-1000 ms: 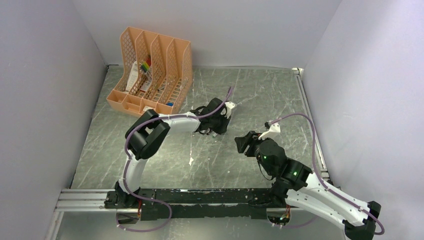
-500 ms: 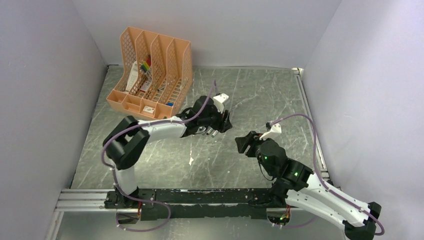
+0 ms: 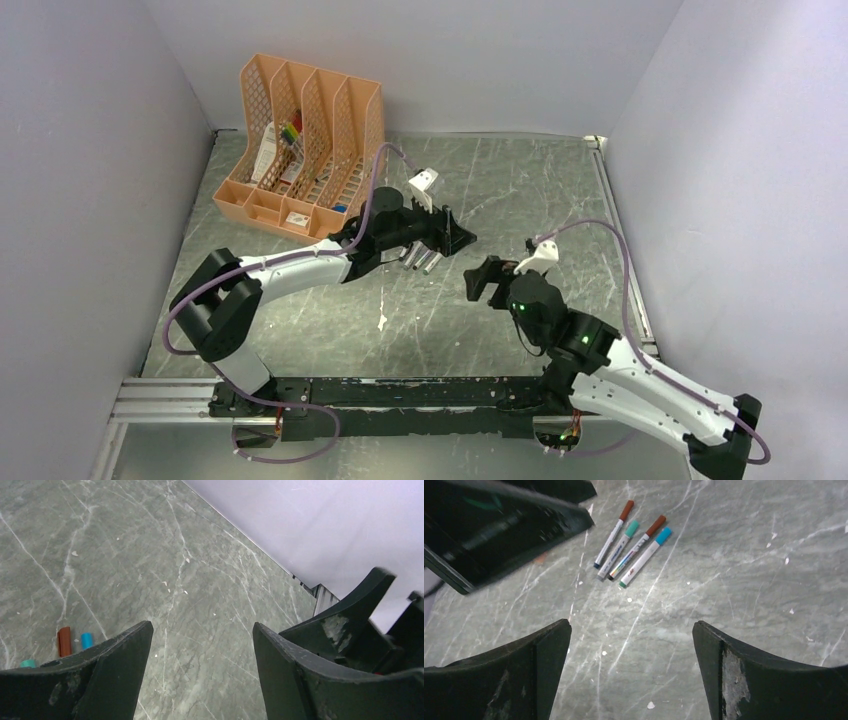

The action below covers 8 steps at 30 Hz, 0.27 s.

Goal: Insert the pens into the pen caps

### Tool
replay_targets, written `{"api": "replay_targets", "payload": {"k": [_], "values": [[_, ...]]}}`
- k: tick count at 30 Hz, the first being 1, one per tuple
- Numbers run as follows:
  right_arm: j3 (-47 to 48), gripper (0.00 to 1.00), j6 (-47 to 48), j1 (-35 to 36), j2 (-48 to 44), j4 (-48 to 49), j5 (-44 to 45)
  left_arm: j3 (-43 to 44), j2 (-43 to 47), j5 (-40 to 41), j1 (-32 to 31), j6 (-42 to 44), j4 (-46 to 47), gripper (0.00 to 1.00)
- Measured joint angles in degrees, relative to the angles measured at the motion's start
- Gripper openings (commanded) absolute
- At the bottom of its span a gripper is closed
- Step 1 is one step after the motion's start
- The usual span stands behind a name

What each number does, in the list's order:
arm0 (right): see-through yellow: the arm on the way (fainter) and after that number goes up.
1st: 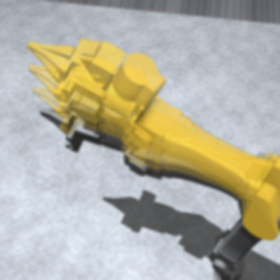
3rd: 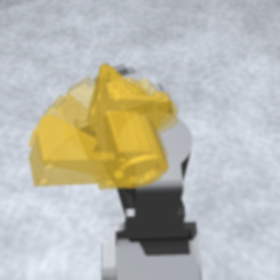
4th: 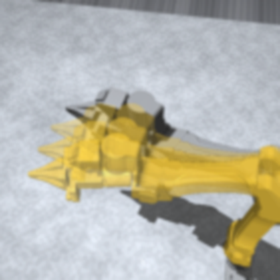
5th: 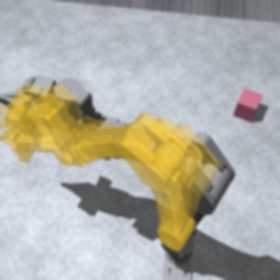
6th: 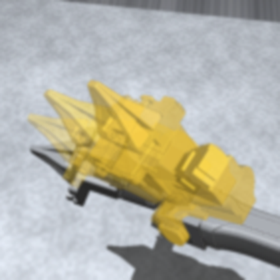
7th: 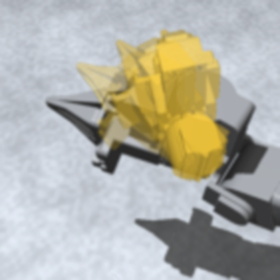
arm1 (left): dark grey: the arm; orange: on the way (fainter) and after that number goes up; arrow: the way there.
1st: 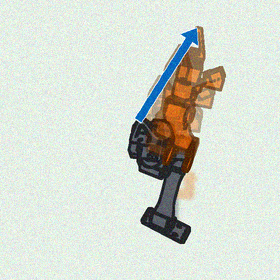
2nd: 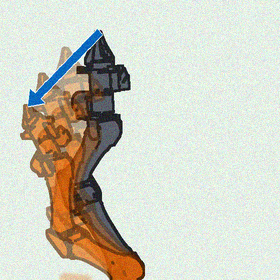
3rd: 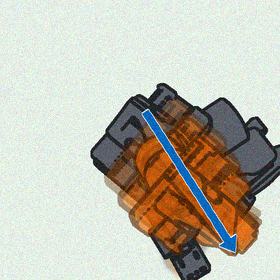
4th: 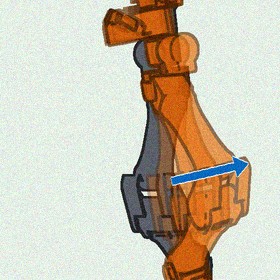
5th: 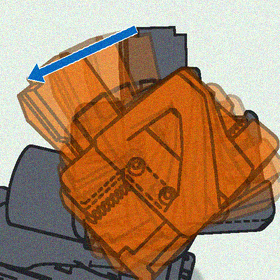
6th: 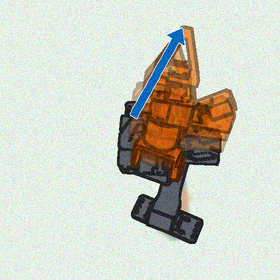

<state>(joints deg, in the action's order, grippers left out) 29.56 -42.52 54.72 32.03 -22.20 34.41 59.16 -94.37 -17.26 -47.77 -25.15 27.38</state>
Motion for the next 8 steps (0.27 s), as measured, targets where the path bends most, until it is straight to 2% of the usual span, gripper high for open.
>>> {"api": "replay_targets", "payload": {"k": [8], "values": [[11.89, 0.91, -0.22, 0.02, 11.37, -3.54, 4.00, 0.02, 0.46, 0.07, 0.07, -0.20, -1.14, 0.84]]}}
